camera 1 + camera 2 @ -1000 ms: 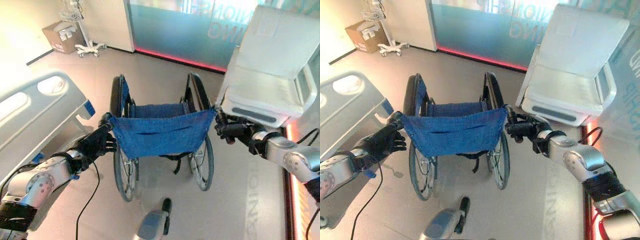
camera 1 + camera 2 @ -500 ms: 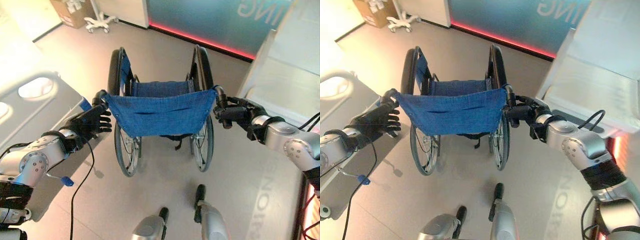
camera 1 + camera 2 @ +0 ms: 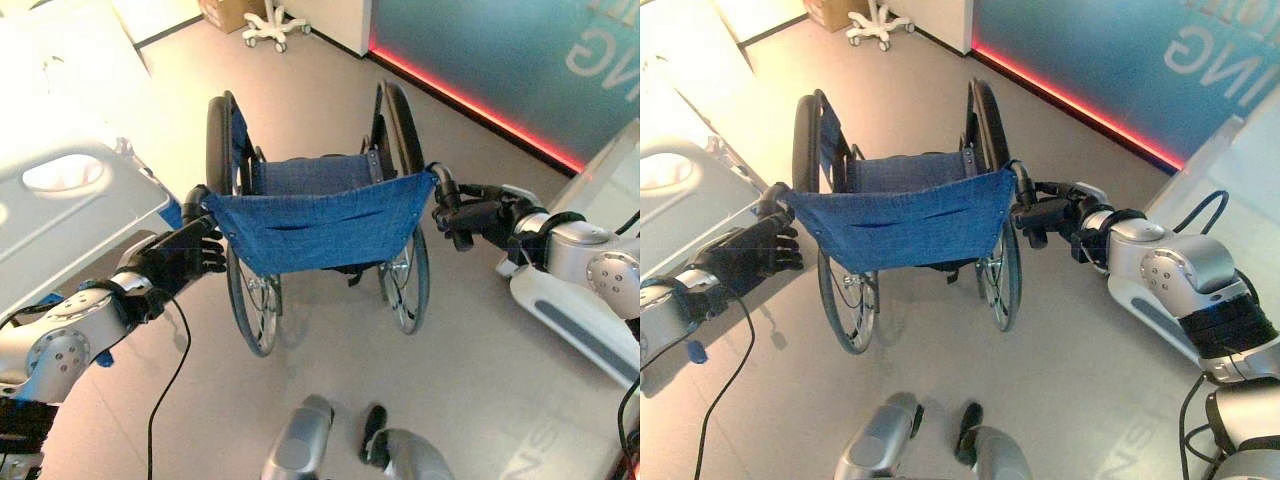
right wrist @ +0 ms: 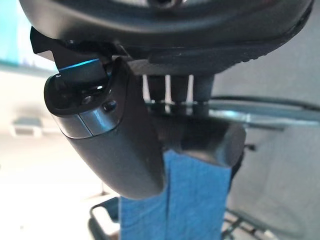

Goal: Push the wheelchair next to the bed

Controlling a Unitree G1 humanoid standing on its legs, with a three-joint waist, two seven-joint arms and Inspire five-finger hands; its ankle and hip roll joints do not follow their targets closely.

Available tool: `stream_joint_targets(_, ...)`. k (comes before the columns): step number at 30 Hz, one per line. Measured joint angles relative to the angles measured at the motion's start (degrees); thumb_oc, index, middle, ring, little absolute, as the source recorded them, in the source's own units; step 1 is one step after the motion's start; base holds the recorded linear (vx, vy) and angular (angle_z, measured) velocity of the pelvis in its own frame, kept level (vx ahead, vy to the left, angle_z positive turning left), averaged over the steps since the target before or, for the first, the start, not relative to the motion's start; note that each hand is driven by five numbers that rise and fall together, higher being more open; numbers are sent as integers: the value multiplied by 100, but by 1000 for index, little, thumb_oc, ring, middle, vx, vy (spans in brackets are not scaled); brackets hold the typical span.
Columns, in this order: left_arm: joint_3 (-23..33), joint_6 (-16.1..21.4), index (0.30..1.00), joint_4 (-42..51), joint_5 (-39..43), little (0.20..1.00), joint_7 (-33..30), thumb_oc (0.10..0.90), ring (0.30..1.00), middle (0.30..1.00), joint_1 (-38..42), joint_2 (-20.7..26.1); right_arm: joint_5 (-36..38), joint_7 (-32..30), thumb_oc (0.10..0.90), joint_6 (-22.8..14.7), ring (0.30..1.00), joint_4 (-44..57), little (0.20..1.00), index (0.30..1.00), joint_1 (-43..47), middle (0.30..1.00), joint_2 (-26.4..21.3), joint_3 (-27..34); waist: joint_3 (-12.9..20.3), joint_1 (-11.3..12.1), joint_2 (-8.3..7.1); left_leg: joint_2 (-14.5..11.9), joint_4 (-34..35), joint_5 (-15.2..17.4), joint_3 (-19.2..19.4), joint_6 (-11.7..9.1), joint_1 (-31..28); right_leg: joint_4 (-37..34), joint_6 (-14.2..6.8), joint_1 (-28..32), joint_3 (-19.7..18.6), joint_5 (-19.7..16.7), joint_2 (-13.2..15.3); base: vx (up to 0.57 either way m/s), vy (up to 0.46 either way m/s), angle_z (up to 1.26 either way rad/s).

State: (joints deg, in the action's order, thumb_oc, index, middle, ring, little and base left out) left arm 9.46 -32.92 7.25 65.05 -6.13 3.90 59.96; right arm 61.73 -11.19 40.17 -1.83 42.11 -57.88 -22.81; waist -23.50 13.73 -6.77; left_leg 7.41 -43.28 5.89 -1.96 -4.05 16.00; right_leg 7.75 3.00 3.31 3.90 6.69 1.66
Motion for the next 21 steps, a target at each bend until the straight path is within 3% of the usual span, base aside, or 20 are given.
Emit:
stream_joint_targets(2,88,33,300,61,1,300,42,400,300,300,-218,31,-45,11,400,10,300,0,300,300,31,300,103,-16,-9,207,18,-181,1609,-96,-74,-33,-227,-117,4,342,-381,181,-230,547,-42,-29)
stream_joint_targets(3,81,44,300,45,3,300,50,400,300,300,-231,31,-52,14,400,8,300,-7,300,300,50,300,140,-18,-5,268,39,-229,1952,-153,-75,-125,-271,-145,64,410,-596,259,-312,466,-45,-40)
stream_joint_targets(4,81,46,300,16,55,300,104,400,300,300,-244,17,-69,19,400,-19,300,-41,300,300,112,300,236,-23,-24,339,89,-348,2696,-304,-57,-364,-275,-303,161,718,-986,339,-418,627,-87,-31)
stream_joint_targets(6,73,44,300,11,126,300,202,400,300,300,-341,2,-223,24,400,-19,300,-77,300,300,135,300,228,-60,-54,377,324,-520,3237,-431,263,-568,-112,-492,263,1302,-968,595,-439,700,-114,-9)
stream_joint_targets(7,70,44,300,48,124,300,204,400,300,300,-382,-10,-290,69,400,-22,300,-42,300,300,105,300,218,-54,-45,363,417,-682,3209,-468,720,-627,-33,-450,179,1521,-936,807,-437,517,-97,5)
stream_joint_targets(8,71,44,300,87,123,300,199,400,300,300,-447,-10,-292,81,400,-39,300,-28,300,300,78,300,212,-55,-2,389,506,-771,3191,-469,821,-698,-20,-339,35,1615,-933,931,-436,483,-69,-13)
stream_joint_targets(9,73,44,300,98,118,300,215,400,300,300,-546,-5,-308,110,400,-82,300,-4,300,300,17,300,210,-45,171,449,628,-855,2993,-593,997,-515,-37,-90,-52,1749,-816,1375,-382,448,-57,-14)
stream_joint_targets(10,71,44,300,83,104,300,204,400,300,300,-546,-12,-350,112,400,-153,300,-15,300,300,-1,300,245,-67,189,458,558,-783,2852,-588,1074,-463,-42,37,-78,1781,-755,1502,-242,524,-51,-30)
stream_joint_targets(12,65,43,300,65,45,300,110,400,300,300,-528,-17,-552,133,400,-290,300,-57,300,300,4,300,407,-78,229,630,504,-622,2891,-600,1132,-232,-227,651,-437,1598,-185,1423,-3,491,-37,-43)
stream_joint_targets(13,58,41,300,-115,24,300,128,400,300,300,-431,-27,-629,222,400,-447,300,-247,300,300,48,300,600,-80,259,788,523,-581,3018,-628,1123,196,-408,1723,-1102,1211,162,1333,93,440,-58,-45)
stream_joint_targets(14,27,10,300,-210,-4,300,158,400,300,300,-253,134,-789,295,400,-610,300,-311,300,300,16,300,725,-42,273,842,508,-568,2895,-921,1237,1078,-475,3428,-1864,668,313,1005,148,446,-105,-22)
stream_joint_targets(15,-31,6,300,-302,-19,300,151,400,300,300,-84,169,-801,300,400,-680,300,-405,300,300,4,300,808,-24,263,843,359,-477,2720,-755,1298,1037,-467,4100,-1999,468,280,910,202,438,-116,30)
stream_joint_targets(16,-112,5,300,-369,-49,300,83,400,300,300,182,169,-839,302,400,-691,300,-510,300,300,28,300,905,-24,251,852,186,-375,2571,-475,1328,1103,-522,4728,-1986,187,222,716,195,429,-90,37)
stream_joint_targets(17,-186,4,300,-387,-87,300,16,400,300,300,353,177,-910,299,400,-690,300,-546,300,300,52,300,941,-29,255,893,144,-351,2627,-468,1302,1129,-613,4873,-1932,-11,153,714,98,448,-67,38)
stream_joint_targets(18,-305,3,300,-427,-141,300,-68,400,300,300,536,330,-955,281,400,-690,300,-603,300,300,95,300,985,-29,252,899,147,-331,2904,-506,1175,1160,-847,4726,-1666,-278,207,832,22,392,-82,27)
stream_joint_targets(19,-374,-9,300,-439,-126,300,-74,400,300,300,585,488,-957,277,400,-690,300,-611,300,300,100,300,1007,-29,251,870,144,-327,3052,-572,1163,1169,-976,4561,-1583,-360,269,875,82,481,-196,49)
stream_joint_targets(21,-474,-13,300,-574,-117,300,-54,400,300,300,705,639,-952,262,400,-690,300,-563,300,300,85,300,1070,-33,203,504,213,-199,3504,-573,634,1183,-1465,3510,-958,-696,506,1255,472,404,-274,87)
